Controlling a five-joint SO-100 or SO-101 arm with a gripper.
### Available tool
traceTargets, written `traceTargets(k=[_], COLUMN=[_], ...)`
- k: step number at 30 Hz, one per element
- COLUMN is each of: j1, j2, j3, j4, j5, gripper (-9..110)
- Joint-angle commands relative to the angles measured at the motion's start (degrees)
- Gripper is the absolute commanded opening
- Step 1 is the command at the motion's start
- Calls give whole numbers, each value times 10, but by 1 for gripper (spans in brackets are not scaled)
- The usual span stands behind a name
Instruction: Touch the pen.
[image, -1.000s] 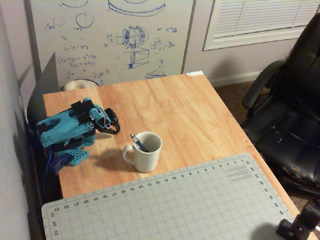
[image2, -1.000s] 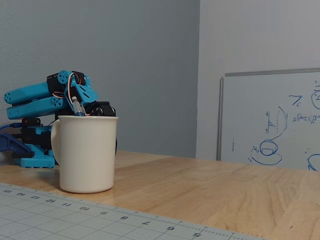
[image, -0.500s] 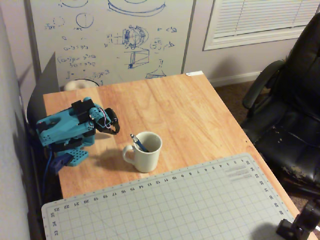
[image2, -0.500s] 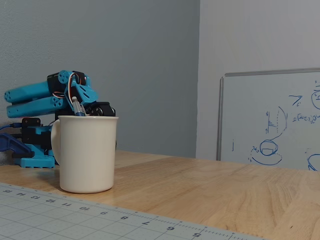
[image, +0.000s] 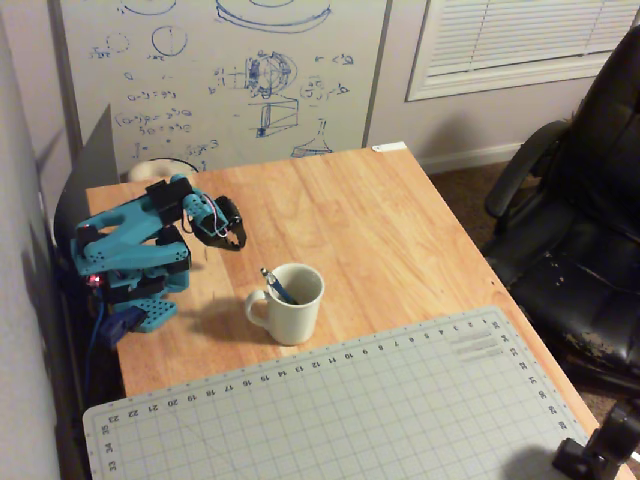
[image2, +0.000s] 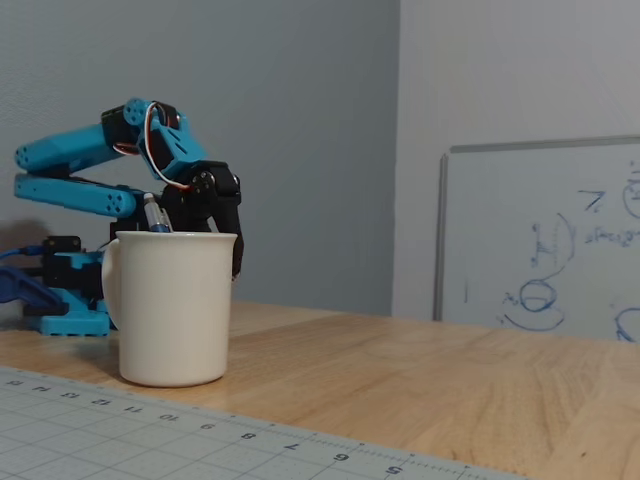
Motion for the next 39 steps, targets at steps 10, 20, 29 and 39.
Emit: traceTargets(k=[10,20,29,39], j1=[7,11,108,256], j2=[-112,-261,-394,-446], j3=[-218,-397,-528,-548], j4=[1,1,2,2], j5=[4,5,-1,-3], gripper=[1,1,0,0])
